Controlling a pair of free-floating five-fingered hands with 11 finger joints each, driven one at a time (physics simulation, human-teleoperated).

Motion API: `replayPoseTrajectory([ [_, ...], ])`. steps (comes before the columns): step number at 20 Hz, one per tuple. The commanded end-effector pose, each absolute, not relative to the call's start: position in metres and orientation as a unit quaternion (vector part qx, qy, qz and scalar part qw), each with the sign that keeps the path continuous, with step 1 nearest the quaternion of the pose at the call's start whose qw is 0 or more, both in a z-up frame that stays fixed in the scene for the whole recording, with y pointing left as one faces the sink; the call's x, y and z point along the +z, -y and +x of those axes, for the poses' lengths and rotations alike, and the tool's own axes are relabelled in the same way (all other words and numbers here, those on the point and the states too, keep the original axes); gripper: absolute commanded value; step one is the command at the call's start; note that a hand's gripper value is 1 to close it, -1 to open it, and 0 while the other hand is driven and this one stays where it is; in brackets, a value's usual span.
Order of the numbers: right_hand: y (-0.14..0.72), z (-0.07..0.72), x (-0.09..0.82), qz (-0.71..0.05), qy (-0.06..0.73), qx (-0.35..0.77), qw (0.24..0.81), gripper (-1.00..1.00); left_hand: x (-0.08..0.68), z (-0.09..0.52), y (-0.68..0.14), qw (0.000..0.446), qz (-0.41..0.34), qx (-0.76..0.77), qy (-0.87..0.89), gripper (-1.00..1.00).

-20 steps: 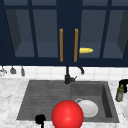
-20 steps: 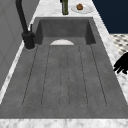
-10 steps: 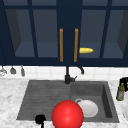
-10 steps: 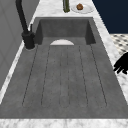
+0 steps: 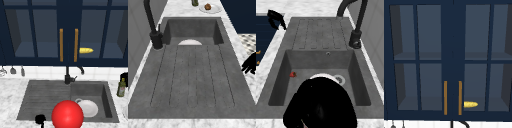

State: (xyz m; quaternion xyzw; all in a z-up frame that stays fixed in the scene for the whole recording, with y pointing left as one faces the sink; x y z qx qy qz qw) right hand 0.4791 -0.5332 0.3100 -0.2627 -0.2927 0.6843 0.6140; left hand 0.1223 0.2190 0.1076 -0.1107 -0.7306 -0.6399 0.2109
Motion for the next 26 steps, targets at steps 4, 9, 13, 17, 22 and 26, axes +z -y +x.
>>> replayPoseTrajectory([
  [4, 0.491, 0.476, 0.319, -0.283, 0.292, 0.675, 0.615, 1.0, 0.108, 0.122, -0.219, 0.211, -0.111, -0.64, 0.731, 0.0],
  [9, 0.457, 0.471, 0.322, -0.295, 0.287, 0.675, 0.613, 1.0, 0.108, 0.122, -0.219, 0.211, -0.111, -0.64, 0.731, 0.0],
  [13, 0.431, 0.467, 0.326, -0.29, 0.295, 0.669, 0.618, 1.0, 0.108, 0.122, -0.219, 0.211, -0.111, -0.64, 0.731, 0.0],
  [17, 0.403, 0.461, 0.329, -0.285, 0.299, 0.668, 0.619, 1.0, 0.108, 0.122, -0.219, 0.211, -0.111, -0.64, 0.731, 0.0],
  [22, 0.367, 0.455, 0.329, -0.285, 0.297, 0.668, 0.62, 1.0, 0.108, 0.122, -0.219, 0.211, -0.111, -0.64, 0.731, 0.0],
  [26, 0.338, 0.453, 0.326, -0.289, 0.292, 0.669, 0.619, 1.0, 0.108, 0.122, -0.219, 0.211, -0.111, -0.64, 0.731, 0.0],
])
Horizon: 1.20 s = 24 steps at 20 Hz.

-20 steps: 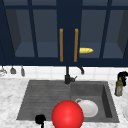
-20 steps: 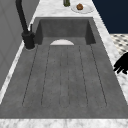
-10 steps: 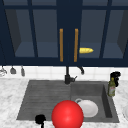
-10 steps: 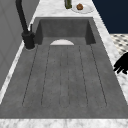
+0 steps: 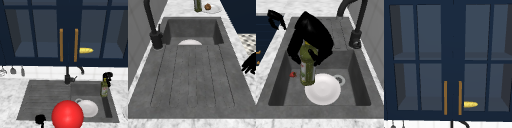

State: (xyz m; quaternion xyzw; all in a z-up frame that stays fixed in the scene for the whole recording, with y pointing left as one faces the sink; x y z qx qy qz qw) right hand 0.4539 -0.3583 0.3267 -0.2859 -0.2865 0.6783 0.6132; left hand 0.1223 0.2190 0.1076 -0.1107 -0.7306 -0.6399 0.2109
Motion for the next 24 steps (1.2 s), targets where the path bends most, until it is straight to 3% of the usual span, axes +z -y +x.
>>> replayPoseTrajectory([
  [1, 0.331, 0.454, 0.321, -0.292, 0.286, 0.67, 0.62, 1.0, 0.108, 0.122, -0.219, 0.211, -0.111, -0.64, 0.731, 0.0],
  [19, 0.225, 0.458, 0.225, -0.344, 0.292, 0.673, 0.586, 1.0, 0.108, 0.122, -0.219, 0.211, -0.111, -0.64, 0.731, 0.0],
  [24, 0.23, 0.441, 0.204, -0.362, 0.333, 0.663, 0.565, 1.0, 0.108, 0.122, -0.219, 0.211, -0.111, -0.64, 0.731, 0.0],
])
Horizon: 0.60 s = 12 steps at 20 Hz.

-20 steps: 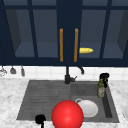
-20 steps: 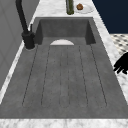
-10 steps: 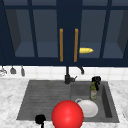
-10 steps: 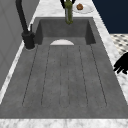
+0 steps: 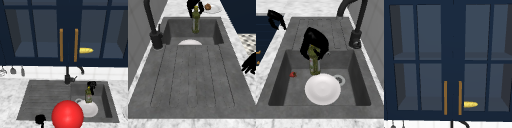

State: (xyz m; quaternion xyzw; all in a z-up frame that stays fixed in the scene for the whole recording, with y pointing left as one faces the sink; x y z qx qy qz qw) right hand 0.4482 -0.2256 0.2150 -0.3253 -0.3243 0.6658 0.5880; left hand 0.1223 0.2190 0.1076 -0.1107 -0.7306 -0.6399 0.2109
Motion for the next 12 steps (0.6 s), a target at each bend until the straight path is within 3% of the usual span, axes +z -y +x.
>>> replayPoseTrajectory([
  [1, 0.229, 0.439, 0.199, -0.366, 0.337, 0.662, 0.56, 1.0, 0.108, 0.122, -0.219, 0.211, -0.111, -0.64, 0.731, 0.0],
  [12, 0.231, 0.433, 0.141, -0.398, 0.382, 0.627, 0.551, 1.0, 0.108, 0.122, -0.219, 0.211, -0.111, -0.64, 0.731, 0.0],
])
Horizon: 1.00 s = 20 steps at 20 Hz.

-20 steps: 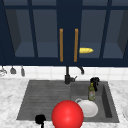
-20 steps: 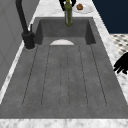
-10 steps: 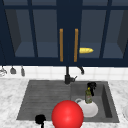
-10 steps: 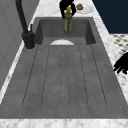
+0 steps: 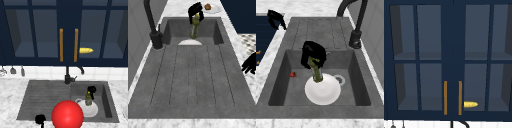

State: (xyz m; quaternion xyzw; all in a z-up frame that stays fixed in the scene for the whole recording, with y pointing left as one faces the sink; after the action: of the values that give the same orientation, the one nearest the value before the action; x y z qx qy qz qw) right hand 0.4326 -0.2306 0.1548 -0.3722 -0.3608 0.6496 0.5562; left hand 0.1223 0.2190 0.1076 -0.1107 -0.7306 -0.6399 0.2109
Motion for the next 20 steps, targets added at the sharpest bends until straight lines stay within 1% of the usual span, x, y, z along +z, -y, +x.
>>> replayPoseTrajectory([
  [1, 0.231, 0.433, 0.135, -0.4, 0.386, 0.624, 0.55, 1.0, 0.108, 0.122, -0.219, 0.211, -0.111, -0.64, 0.731, 0.0],
  [7, 0.236, 0.432, 0.102, -0.409, 0.407, 0.61, 0.544, 1.0, 0.108, 0.122, -0.219, 0.211, -0.111, -0.64, 0.731, 0.0],
  [18, 0.235, 0.476, 0.008, -0.388, 0.394, 0.62, 0.556, 1.0, 0.108, 0.122, -0.219, 0.211, -0.111, -0.64, 0.731, 0.0],
  [20, 0.237, 0.49, 0.012, -0.373, 0.386, 0.624, 0.567, 1.0, 0.108, 0.122, -0.219, 0.211, -0.111, -0.64, 0.731, 0.0],
])
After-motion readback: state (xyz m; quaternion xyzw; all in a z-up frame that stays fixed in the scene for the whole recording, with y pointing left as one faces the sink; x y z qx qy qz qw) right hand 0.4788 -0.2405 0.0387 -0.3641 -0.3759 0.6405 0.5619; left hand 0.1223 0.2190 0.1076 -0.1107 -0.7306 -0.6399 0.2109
